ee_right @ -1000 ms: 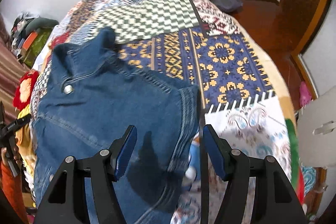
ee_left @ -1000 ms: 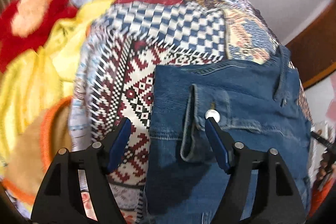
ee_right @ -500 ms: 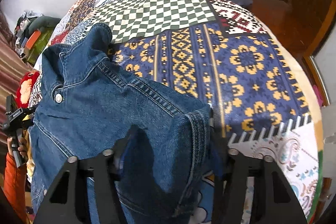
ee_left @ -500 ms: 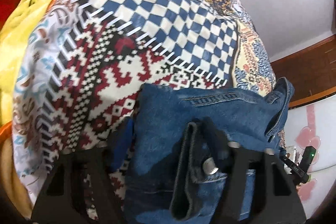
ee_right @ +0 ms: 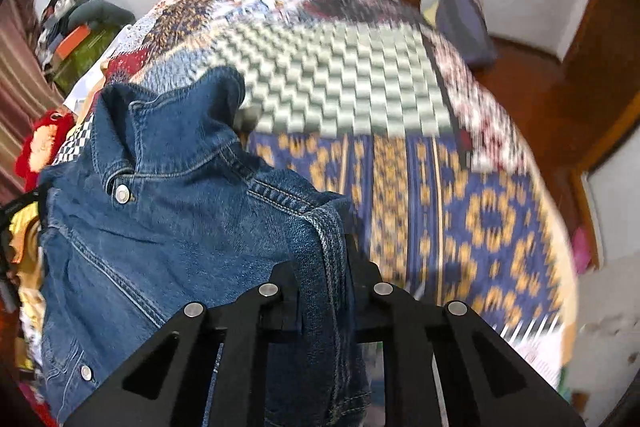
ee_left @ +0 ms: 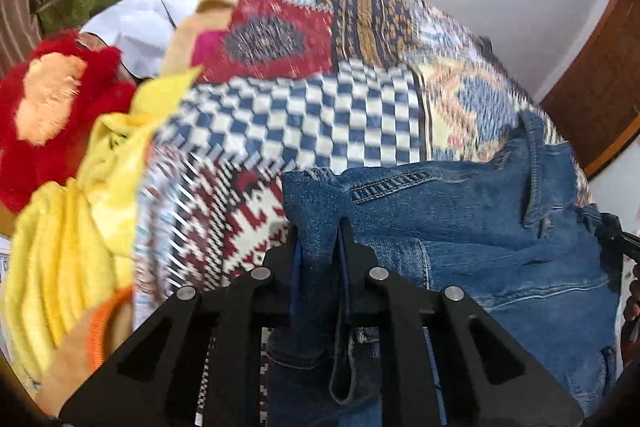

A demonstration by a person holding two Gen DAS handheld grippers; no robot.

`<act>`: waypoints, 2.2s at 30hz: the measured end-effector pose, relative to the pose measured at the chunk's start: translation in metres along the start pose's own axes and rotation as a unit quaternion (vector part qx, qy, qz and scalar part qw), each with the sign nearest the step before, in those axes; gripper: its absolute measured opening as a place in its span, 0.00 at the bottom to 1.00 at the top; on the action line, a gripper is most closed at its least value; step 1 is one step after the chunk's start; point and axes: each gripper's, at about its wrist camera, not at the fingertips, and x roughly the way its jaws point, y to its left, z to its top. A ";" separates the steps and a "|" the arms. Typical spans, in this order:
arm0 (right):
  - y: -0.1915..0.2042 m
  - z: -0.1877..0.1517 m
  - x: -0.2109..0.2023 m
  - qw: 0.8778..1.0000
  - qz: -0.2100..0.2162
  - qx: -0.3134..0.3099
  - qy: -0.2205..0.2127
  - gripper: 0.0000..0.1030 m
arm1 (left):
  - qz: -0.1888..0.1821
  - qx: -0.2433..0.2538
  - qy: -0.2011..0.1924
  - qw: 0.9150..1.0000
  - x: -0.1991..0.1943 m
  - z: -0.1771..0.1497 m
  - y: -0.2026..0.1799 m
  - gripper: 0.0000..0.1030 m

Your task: Fold large clothes

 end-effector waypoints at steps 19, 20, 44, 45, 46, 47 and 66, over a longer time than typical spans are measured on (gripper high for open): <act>0.018 0.067 0.091 0.995 -0.080 -0.047 0.023 0.10 | 0.058 -0.027 0.043 0.997 0.063 0.014 0.034 0.17; 0.017 0.066 0.092 0.996 -0.078 -0.047 0.021 0.10 | 0.057 -0.029 0.043 0.997 0.065 0.013 0.035 0.18; 0.000 0.047 0.024 0.988 -0.151 -0.027 -0.015 0.85 | 0.083 -0.010 0.083 0.993 0.034 -0.012 0.031 0.25; 0.001 0.047 0.015 0.989 -0.147 -0.027 -0.020 0.85 | 0.082 -0.012 0.077 0.994 0.026 -0.010 0.032 0.25; 0.004 0.047 0.002 0.989 -0.139 -0.028 -0.028 0.85 | 0.083 -0.013 0.072 0.994 0.019 -0.009 0.032 0.25; 0.007 0.047 -0.009 0.990 -0.132 -0.029 -0.036 0.85 | 0.084 -0.013 0.062 0.994 0.008 -0.007 0.031 0.26; 0.064 -0.036 -0.191 0.993 0.024 -0.050 -0.102 0.86 | 0.039 0.079 -0.088 0.992 -0.184 -0.052 -0.046 0.90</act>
